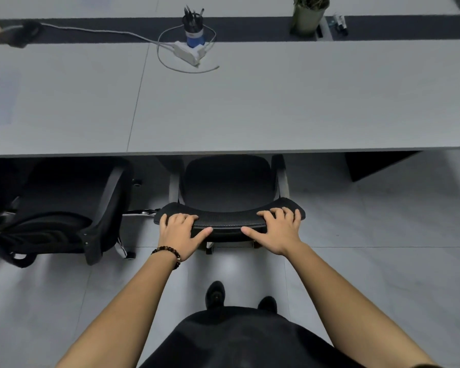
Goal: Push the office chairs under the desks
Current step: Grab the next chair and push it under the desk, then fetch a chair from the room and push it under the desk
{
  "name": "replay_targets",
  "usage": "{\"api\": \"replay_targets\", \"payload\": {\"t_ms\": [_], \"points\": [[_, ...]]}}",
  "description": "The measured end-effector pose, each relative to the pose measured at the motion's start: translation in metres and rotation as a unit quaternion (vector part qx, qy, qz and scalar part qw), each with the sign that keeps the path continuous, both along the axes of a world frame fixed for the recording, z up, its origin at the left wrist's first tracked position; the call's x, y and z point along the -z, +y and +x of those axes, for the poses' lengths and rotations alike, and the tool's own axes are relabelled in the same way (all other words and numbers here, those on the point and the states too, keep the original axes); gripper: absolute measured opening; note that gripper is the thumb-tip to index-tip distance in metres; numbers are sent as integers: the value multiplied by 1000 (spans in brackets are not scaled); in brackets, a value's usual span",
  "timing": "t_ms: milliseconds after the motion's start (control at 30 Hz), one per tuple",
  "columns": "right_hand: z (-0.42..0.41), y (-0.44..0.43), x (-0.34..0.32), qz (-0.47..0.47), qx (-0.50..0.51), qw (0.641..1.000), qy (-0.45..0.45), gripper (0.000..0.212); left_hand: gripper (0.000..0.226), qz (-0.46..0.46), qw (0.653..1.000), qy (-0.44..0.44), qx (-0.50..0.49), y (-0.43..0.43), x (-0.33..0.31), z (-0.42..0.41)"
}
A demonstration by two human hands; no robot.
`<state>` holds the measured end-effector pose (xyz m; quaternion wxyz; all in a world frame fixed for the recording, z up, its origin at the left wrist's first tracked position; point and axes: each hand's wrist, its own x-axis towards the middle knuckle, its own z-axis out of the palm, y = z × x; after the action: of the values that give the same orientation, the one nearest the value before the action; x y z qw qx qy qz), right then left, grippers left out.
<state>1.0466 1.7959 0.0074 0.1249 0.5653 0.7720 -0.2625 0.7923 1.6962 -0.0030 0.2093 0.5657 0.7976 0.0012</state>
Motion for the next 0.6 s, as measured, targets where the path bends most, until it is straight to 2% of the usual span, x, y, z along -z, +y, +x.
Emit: {"api": "replay_targets", "payload": {"t_ms": [67,167,233,333,433,600], "points": [[2,-4,-4,7,4,1000,22,77,59,21,999,-20,-23,-12,-4,4],[8,-27,-15,49,66,989,124,59,50,95,989,-77,-80,-37,-19,9],[16,-54,-23,66,134,971,189,56,47,140,975,-120,-122,-54,-31,14],[39,-111,-26,75,211,954,199,56,42,168,955,-199,-141,-83,-40,28],[66,-180,-19,63,302,932,191,59,43,120,950,-271,-99,-109,-33,40],[108,-300,-24,58,455,873,168,69,52,28,948,-315,32,-137,-28,74]]}}
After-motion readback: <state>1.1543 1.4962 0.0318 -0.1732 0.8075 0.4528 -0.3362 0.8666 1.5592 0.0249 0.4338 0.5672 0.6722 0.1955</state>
